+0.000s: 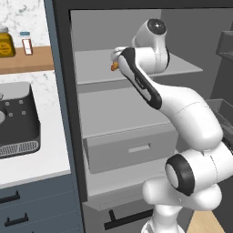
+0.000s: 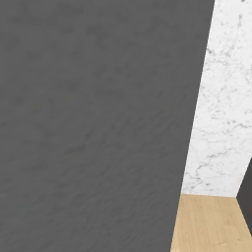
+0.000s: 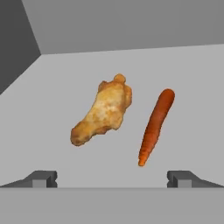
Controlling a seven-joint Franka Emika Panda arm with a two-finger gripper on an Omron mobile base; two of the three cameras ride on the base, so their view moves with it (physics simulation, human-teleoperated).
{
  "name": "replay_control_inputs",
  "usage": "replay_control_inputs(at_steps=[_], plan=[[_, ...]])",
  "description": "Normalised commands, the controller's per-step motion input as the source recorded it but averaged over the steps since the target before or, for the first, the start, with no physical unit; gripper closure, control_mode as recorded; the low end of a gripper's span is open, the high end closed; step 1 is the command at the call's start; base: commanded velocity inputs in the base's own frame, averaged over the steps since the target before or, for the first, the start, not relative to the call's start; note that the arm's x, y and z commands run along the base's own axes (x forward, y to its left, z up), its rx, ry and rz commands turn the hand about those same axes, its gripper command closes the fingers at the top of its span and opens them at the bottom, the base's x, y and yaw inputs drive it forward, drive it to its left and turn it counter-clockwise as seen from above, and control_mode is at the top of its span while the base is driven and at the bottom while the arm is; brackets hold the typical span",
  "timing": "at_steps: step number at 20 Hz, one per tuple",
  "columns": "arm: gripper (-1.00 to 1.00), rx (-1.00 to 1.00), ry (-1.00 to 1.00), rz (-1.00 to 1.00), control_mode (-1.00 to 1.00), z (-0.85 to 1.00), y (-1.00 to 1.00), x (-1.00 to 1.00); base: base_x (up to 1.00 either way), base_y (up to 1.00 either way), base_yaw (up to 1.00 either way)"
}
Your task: Place one carrot and one chicken drumstick in each tupperware on the nearby counter, to pack two identical lunches.
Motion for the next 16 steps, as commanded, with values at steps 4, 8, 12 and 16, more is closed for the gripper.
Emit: replay_control_inputs(at_steps=[4,8,12,16], plan=[[-1.00,-0.03,0.00,0.00,-1.00,-0.04,0.22,0.87,0.00,0.00,0.00],[-1.00,-0.05,0.04,0.00,-1.00,-0.30,0.16,0.79,0.00,0.00,0.00],[-1.00,-0.03,0.05,0.00,-1.00,-0.29,0.16,0.70,0.00,0.00,0.00],[-1.00,-0.04,0.03,-0.02,-1.00,-0.34,0.11,0.33,0.00,0.00,0.00]])
